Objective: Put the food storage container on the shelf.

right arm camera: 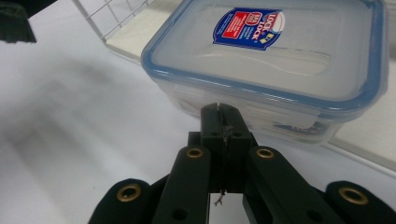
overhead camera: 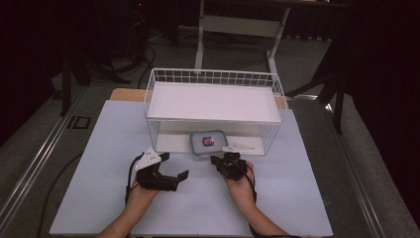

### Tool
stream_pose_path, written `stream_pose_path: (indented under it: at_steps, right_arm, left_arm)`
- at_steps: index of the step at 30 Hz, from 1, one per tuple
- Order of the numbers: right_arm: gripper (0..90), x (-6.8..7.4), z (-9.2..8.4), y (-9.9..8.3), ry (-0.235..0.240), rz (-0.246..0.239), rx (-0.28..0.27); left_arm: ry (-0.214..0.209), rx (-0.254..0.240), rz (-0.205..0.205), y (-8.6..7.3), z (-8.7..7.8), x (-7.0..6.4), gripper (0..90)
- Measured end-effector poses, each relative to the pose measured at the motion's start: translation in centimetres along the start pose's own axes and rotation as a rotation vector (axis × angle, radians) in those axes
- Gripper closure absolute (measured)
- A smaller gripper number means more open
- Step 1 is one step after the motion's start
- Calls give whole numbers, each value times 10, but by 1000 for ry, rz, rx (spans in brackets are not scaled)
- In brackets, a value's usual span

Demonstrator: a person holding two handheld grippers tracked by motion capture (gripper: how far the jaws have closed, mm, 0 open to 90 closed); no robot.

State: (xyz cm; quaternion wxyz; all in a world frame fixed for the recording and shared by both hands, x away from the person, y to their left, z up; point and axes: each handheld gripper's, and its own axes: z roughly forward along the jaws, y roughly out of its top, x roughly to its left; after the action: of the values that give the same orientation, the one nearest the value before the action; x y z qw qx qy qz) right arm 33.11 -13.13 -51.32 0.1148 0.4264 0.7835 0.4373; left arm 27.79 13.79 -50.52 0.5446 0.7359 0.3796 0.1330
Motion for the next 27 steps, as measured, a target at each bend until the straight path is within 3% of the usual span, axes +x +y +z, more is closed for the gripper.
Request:
stream_pose_path:
  at_steps: [4, 9, 14, 27]
  right_arm:
    - [897, 2, 7, 2, -5, 2, -5]
    - [897, 4, 14, 7, -19, -3, -8]
    - [897, -2, 19, 12, -32, 14, -13]
    - [897, -4, 35, 28, -70, -19, -8]
  left_arm:
    - [4, 11, 17, -1, 0, 0, 13]
    - [-4, 10, 7, -2, 0, 0, 13]
    - [-4, 13, 21, -2, 1, -1, 13]
    - [4, 24, 27, -3, 1, 1, 13]
